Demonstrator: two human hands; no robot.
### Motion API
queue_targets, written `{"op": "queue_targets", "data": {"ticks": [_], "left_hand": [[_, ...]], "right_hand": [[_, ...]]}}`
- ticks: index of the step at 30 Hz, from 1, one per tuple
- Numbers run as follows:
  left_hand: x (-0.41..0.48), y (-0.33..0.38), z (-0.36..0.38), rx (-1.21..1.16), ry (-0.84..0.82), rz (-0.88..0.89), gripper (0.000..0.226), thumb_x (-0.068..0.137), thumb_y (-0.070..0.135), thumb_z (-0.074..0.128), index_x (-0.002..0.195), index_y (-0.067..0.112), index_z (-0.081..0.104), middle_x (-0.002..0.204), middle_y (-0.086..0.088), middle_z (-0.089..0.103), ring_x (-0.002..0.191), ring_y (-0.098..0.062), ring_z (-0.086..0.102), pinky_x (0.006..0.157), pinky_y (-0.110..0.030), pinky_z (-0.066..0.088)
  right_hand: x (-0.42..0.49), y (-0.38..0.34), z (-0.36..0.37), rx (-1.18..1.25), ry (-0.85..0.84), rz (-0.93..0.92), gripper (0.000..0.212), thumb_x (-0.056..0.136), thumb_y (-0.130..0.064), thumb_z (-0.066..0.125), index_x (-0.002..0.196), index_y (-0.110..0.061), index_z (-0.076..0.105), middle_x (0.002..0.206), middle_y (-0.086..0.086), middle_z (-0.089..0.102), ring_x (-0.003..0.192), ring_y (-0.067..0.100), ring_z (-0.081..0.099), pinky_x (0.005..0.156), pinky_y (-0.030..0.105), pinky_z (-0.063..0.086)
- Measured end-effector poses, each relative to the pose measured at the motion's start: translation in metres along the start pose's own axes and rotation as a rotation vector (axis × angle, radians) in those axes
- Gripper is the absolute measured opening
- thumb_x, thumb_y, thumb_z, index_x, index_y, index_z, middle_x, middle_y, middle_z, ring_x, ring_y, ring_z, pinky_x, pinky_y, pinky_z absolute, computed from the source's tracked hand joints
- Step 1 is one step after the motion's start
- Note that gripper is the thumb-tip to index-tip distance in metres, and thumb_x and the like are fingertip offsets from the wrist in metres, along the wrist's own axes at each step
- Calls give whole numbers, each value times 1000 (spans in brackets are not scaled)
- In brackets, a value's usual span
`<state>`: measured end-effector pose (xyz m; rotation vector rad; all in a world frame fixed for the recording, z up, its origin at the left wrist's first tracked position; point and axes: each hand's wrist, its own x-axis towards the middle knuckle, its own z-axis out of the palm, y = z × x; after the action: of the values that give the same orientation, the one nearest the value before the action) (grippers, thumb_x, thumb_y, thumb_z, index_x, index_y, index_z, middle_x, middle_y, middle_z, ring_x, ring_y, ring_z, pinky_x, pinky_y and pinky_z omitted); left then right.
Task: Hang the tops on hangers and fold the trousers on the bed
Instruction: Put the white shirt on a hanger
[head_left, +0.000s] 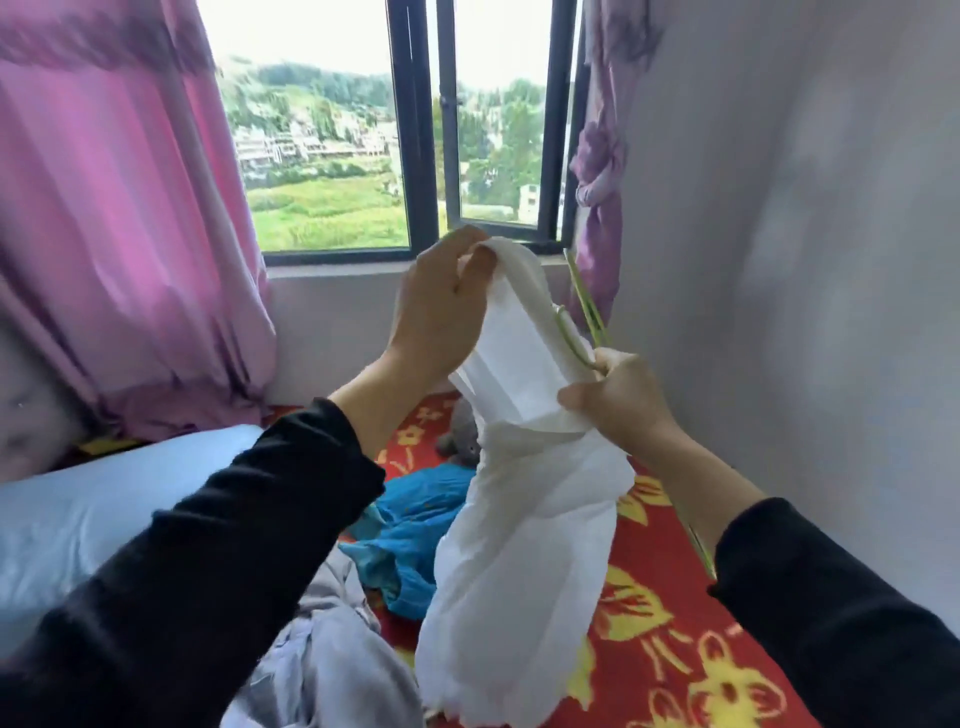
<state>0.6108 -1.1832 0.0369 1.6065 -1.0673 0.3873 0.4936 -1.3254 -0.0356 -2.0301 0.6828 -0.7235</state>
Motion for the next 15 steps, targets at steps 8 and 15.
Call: {"op": "queue_targets", "data": {"ticks": [8,15], "left_hand": [[37,-26,-69,303,209,-22,22,102,24,38,92,13,54,70,14,47,62,1,42,56,-8,31],[12,-58,-102,297,-22,-197,25,101,30,43,98,14,61,89,4,60,85,-17,55,72,-29,39]], "right_hand": [[17,-16,-15,-261,-159,84,14,66,-11,74,72,-8,62,70,4,62,68,22,60,54,27,42],[18,-5,-22,-398,-77,126,21,65,-14,82,64,-7,63,62,1,59,63,19,56,48,25,36]]}}
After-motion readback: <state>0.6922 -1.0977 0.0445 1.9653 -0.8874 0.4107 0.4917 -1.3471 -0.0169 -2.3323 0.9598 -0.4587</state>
